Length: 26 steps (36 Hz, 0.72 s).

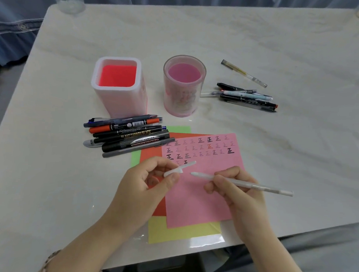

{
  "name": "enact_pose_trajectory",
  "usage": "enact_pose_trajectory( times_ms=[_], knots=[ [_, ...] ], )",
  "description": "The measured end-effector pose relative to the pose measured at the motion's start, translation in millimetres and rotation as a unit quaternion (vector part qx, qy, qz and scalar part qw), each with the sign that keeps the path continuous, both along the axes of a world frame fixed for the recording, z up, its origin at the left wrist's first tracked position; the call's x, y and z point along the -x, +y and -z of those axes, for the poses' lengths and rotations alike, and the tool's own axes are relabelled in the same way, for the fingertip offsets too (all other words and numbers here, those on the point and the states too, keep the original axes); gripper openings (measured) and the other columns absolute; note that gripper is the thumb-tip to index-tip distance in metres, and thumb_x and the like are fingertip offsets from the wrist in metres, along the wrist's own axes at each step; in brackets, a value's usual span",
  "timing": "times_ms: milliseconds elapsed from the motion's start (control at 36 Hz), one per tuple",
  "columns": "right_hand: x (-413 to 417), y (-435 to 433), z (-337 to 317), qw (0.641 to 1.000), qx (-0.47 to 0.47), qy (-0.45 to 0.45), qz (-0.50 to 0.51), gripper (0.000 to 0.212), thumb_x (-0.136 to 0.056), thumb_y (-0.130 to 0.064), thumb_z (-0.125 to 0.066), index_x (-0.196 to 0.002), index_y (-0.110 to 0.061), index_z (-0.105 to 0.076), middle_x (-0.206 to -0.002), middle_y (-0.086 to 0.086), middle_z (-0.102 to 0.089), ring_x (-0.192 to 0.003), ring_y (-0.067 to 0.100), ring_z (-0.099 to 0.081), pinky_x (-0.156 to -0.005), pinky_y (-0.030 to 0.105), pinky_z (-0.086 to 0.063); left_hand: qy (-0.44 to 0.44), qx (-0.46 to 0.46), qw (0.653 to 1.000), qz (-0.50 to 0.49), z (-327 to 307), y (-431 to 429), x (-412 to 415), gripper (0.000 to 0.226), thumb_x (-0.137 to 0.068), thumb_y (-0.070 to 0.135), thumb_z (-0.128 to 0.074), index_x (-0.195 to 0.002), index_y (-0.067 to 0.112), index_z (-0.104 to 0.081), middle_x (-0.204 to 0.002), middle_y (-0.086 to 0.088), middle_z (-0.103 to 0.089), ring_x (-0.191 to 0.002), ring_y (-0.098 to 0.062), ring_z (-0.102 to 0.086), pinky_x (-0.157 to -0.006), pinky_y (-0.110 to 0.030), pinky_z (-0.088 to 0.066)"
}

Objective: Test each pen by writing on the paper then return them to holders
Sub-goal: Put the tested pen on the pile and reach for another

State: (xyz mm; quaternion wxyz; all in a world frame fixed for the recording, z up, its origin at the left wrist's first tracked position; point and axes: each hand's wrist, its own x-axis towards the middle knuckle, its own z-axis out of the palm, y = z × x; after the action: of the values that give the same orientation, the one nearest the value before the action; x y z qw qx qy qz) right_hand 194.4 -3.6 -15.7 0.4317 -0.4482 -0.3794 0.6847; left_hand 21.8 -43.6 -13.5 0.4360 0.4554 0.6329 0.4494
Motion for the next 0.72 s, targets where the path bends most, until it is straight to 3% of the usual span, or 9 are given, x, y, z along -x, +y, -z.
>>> enact_pose_trajectory(
  times_ms=[111,222,333,417,500,639,722],
  knots=[
    [-2.4,1.7,-2.6,1.0,-0.002,-0.005,-0.001,0.014,-0.064,-0.008,-0.062,-0.054,-0.017,-0.065,-0.053,0.011,-0.063,-0.054,0.016,-0.061,-0.057,0.017,-0.048,0.006,-0.005,1.0,0.009,-2.9,0.6,-0.1,0.02,-0.068,0.041,-0.066,-0.088,0.042,-0.065,-0.079,0.012,-0.066,-0.069,-0.024,-0.053,-0.06,-0.012,-0.043],
    [-4.4,2.3,-4.5,1.0,-0.007,-0.003,-0.013,0.008,-0.058,-0.013,-0.072,-0.056,-0.018,-0.065,-0.054,0.011,-0.064,-0.055,0.016,-0.062,-0.057,0.017,-0.047,-0.001,-0.017,1.0,0.025,-4.7,0.6,-1.9,0.026,-0.062,0.055,-0.06,-0.086,0.045,-0.065,-0.077,0.015,-0.066,-0.059,-0.016,-0.048,-0.057,-0.012,-0.042],
    [-6.4,2.3,-4.1,1.0,-0.016,-0.003,-0.02,0.036,-0.04,-0.042,-0.086,-0.06,-0.019,-0.067,-0.057,0.01,-0.065,-0.058,0.017,-0.063,-0.061,0.019,-0.049,-0.002,-0.02,0.999,0.03,-7.2,0.1,-4.2,0.025,-0.063,0.054,-0.06,-0.086,0.046,-0.065,-0.08,0.014,-0.067,-0.064,-0.024,-0.052,-0.058,-0.013,-0.043],
    [-7.1,2.9,-4.0,0.999,-0.023,-0.009,-0.021,0.033,-0.041,-0.039,-0.085,-0.059,-0.02,-0.067,-0.056,0.009,-0.065,-0.058,0.017,-0.063,-0.062,0.019,-0.049,-0.001,-0.019,0.999,0.029,-7.7,-0.6,-5.3,0.028,-0.062,0.054,-0.06,-0.088,0.045,-0.065,-0.079,0.015,-0.067,-0.067,-0.024,-0.053,-0.06,-0.013,-0.045],
    [-7.6,2.6,-3.9,0.999,-0.024,-0.017,-0.029,0.02,-0.047,-0.032,-0.078,-0.059,-0.02,-0.067,-0.057,0.008,-0.066,-0.059,0.016,-0.063,-0.063,0.019,-0.049,-0.005,-0.02,0.999,0.03,-7.8,-1.4,-5.5,0.026,-0.062,0.054,-0.061,-0.086,0.046,-0.065,-0.08,0.015,-0.067,-0.068,-0.022,-0.055,-0.062,-0.014,-0.046],
    [-5.5,1.6,-5.9,0.997,-0.035,-0.027,-0.063,0.034,-0.042,-0.04,-0.086,-0.065,-0.019,-0.071,-0.06,0.008,-0.069,-0.061,0.016,-0.066,-0.063,0.019,-0.05,0.016,-0.016,0.999,0.041,-11.6,-3.1,-6.0,0.019,-0.073,0.044,-0.074,-0.088,0.047,-0.064,-0.079,0.018,-0.066,-0.065,-0.009,-0.054,-0.06,-0.009,-0.043],
    [-4.3,0.7,-6.4,0.994,-0.048,-0.039,-0.085,0.044,-0.042,-0.052,-0.085,-0.069,-0.019,-0.073,-0.063,0.008,-0.07,-0.063,0.016,-0.067,-0.063,0.019,-0.051,0.039,-0.015,0.998,0.048,-13.9,-5.9,-6.7,0.023,-0.07,0.042,-0.064,-0.093,0.048,-0.061,-0.08,0.02,-0.065,-0.074,-0.004,-0.058,-0.063,-0.008,-0.043]
  ],
)
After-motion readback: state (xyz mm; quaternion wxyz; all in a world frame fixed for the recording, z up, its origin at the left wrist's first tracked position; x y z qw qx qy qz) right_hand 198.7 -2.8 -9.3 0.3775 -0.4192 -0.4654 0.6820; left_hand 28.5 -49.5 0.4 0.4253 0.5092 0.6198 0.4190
